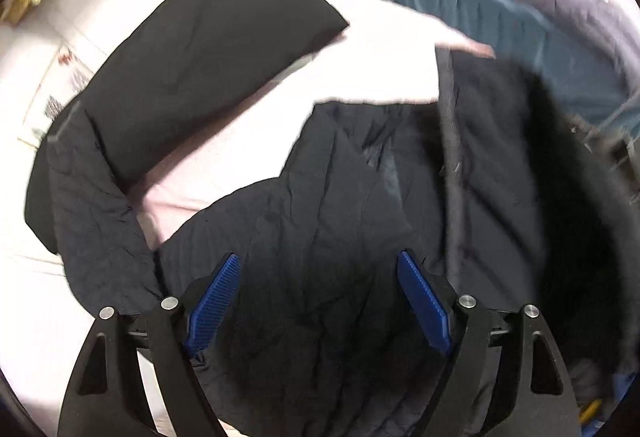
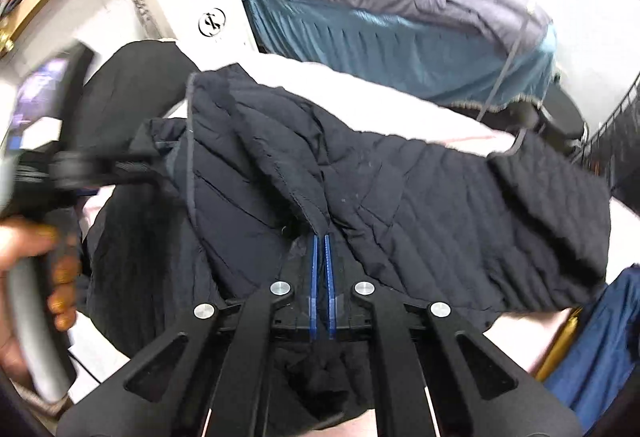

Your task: Fold large clothes

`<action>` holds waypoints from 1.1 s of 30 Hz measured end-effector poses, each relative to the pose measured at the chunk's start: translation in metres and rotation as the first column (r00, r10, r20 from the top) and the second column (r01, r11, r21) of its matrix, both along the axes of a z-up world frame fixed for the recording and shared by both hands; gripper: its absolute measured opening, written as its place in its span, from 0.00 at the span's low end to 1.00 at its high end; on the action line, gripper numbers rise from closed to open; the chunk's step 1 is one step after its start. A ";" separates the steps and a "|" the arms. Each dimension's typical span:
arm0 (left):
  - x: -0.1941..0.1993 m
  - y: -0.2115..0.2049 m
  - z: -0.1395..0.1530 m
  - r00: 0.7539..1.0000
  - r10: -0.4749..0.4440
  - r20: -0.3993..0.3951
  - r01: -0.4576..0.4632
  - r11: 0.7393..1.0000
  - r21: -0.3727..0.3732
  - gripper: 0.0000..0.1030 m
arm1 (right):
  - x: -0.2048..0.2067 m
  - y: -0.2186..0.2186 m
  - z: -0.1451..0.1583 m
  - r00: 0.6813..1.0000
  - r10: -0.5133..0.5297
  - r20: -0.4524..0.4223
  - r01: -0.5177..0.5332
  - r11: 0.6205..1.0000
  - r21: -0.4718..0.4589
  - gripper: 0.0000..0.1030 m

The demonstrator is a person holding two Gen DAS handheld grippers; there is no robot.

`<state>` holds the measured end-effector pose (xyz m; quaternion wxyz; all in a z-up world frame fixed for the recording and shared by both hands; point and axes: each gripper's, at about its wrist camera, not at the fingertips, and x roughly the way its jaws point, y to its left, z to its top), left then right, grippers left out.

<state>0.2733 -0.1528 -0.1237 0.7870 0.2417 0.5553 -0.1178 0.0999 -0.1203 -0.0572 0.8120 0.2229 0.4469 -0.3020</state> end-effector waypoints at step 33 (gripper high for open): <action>-0.262 0.064 0.069 0.937 -0.275 0.214 0.287 0.958 -0.027 0.86 | -0.267 0.036 0.081 0.988 -0.138 0.065 0.137 0.990 0.032 0.02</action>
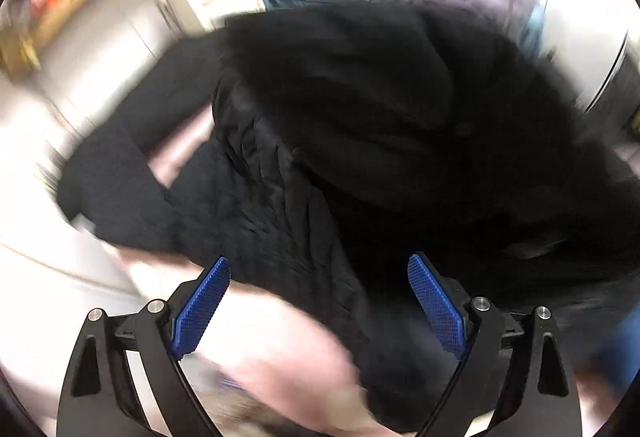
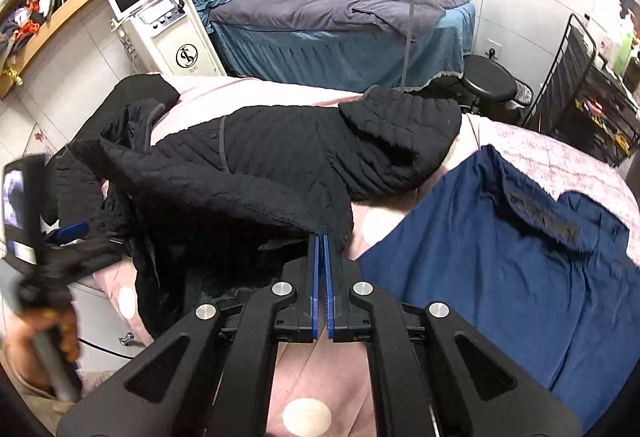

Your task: Fold large clothes

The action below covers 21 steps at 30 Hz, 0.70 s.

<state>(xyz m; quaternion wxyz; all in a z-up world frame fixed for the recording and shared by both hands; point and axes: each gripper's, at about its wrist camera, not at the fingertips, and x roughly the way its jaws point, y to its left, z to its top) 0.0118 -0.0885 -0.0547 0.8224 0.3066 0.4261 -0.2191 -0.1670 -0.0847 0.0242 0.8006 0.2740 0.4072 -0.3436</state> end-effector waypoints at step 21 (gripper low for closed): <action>0.024 0.226 -0.113 0.801 0.415 -0.431 -0.339 0.908 0.246 0.84 | -0.033 -0.020 -0.076 0.999 -0.040 -0.025 0.045 0.955 0.294 0.76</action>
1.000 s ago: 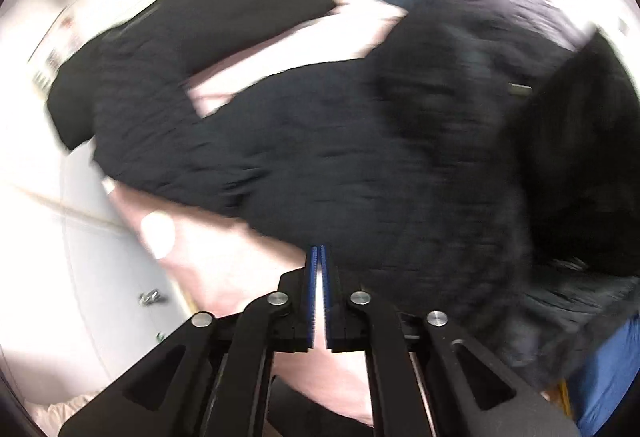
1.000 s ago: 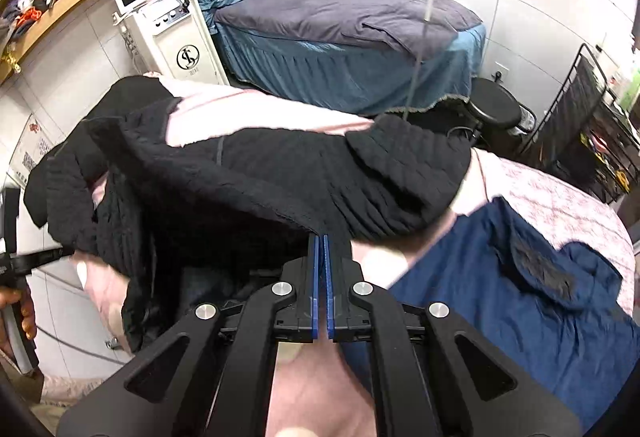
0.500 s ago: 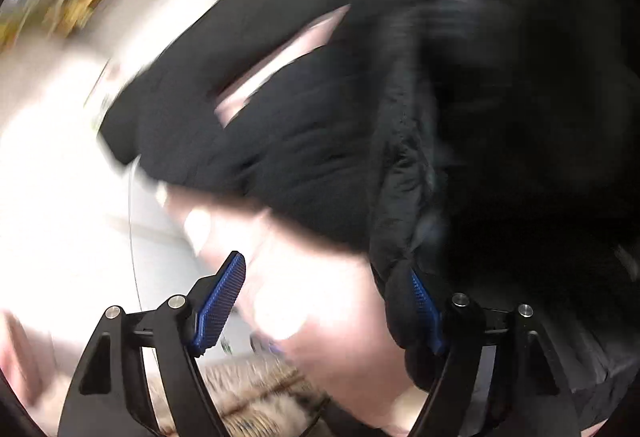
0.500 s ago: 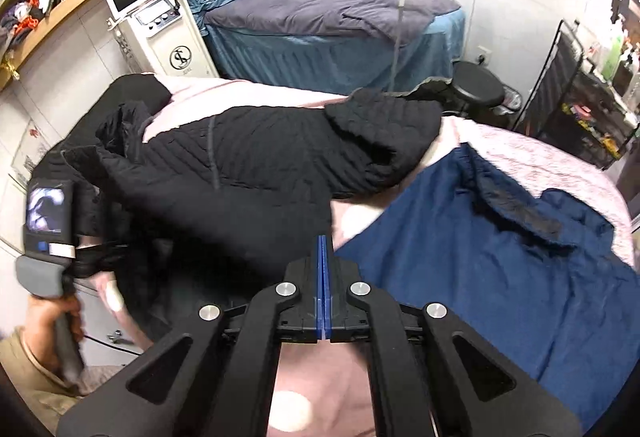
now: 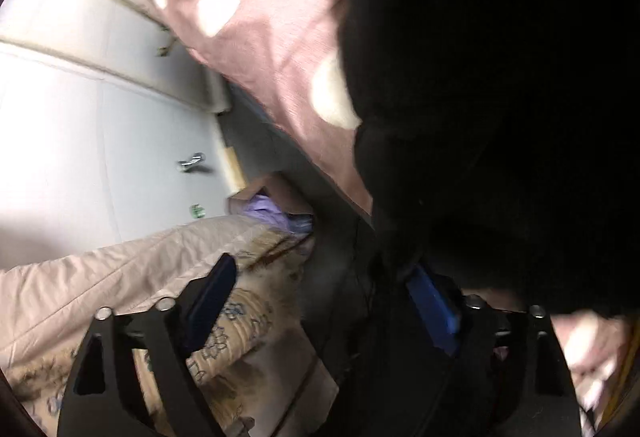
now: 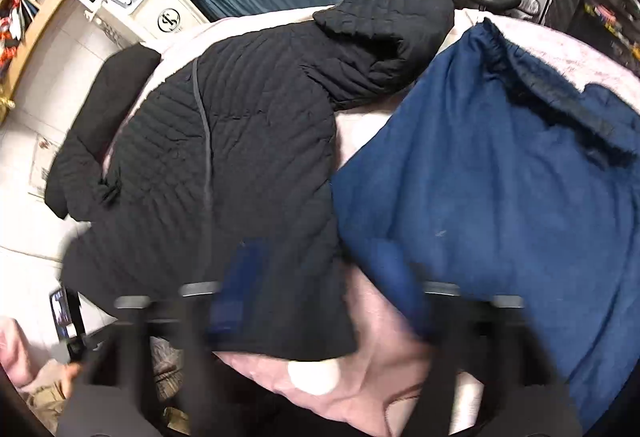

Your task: Fold large clothes

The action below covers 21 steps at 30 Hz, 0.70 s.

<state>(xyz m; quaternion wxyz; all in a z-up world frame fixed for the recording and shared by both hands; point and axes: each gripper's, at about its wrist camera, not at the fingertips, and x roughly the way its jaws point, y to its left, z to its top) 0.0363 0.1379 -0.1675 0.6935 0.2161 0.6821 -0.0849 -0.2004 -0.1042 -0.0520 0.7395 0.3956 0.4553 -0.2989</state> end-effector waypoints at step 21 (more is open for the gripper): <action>0.114 0.060 0.076 0.990 0.119 0.080 -0.078 0.917 -0.392 0.86 | 0.060 0.034 -0.096 0.938 0.299 -0.177 -0.270 0.948 0.169 0.76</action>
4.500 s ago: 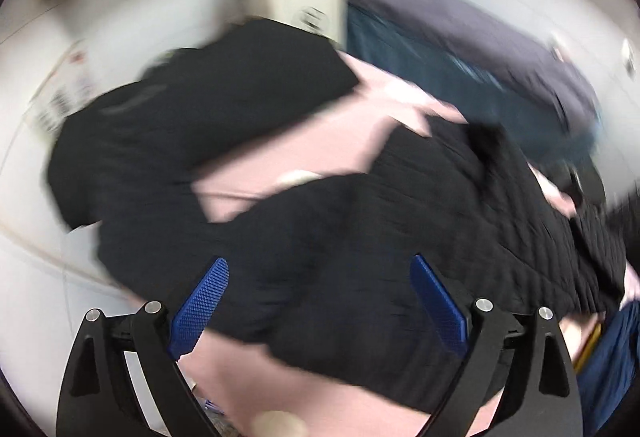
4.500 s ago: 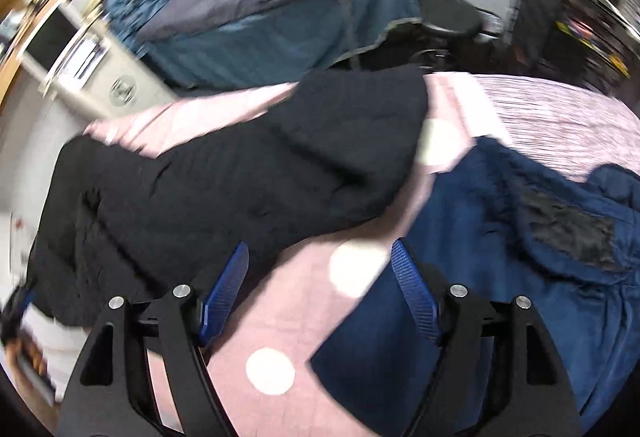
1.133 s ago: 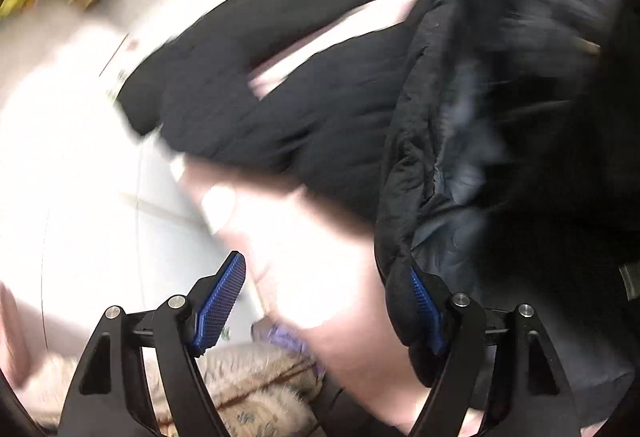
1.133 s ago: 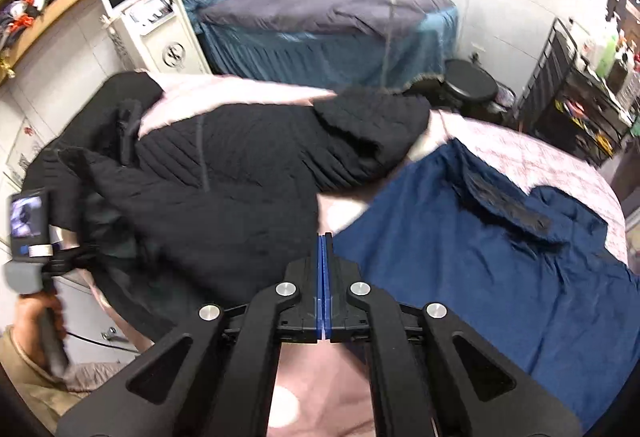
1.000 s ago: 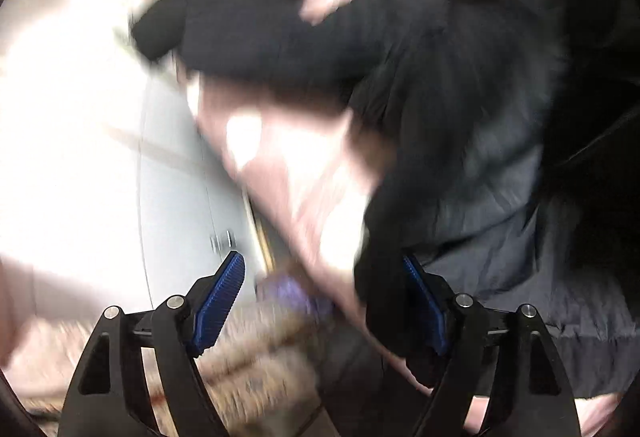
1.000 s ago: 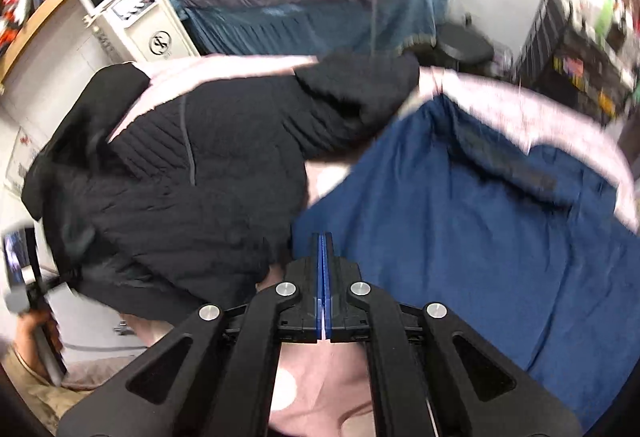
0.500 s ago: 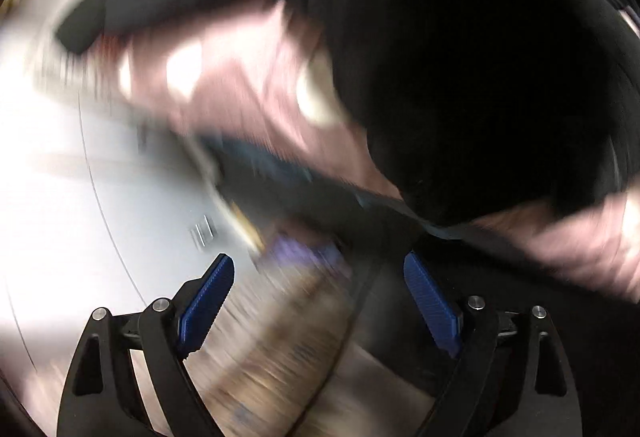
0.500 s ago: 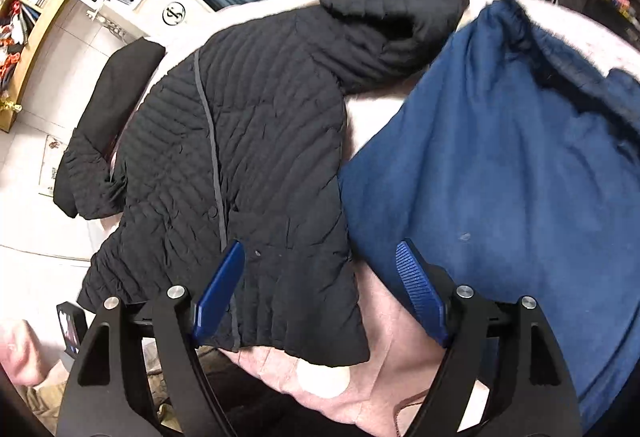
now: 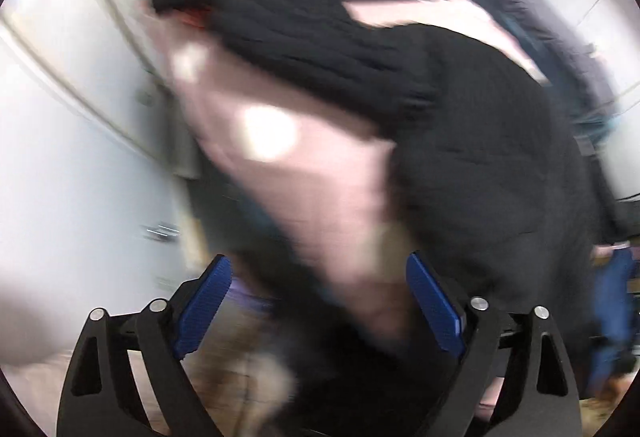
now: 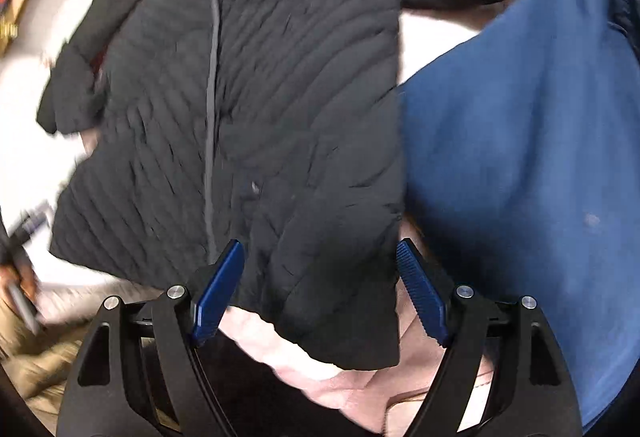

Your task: Fold large clothes

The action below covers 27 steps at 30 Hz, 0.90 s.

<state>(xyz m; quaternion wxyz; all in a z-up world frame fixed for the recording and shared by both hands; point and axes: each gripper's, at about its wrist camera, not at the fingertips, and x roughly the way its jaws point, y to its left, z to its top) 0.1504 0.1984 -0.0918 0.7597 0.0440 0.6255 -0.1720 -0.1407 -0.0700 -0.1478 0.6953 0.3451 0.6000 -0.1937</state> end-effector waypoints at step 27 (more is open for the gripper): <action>-0.089 -0.054 -0.082 0.901 -0.313 -0.300 0.382 0.900 0.209 0.27 | -0.017 0.006 0.021 0.975 0.084 -0.204 -0.094 0.995 -0.036 0.41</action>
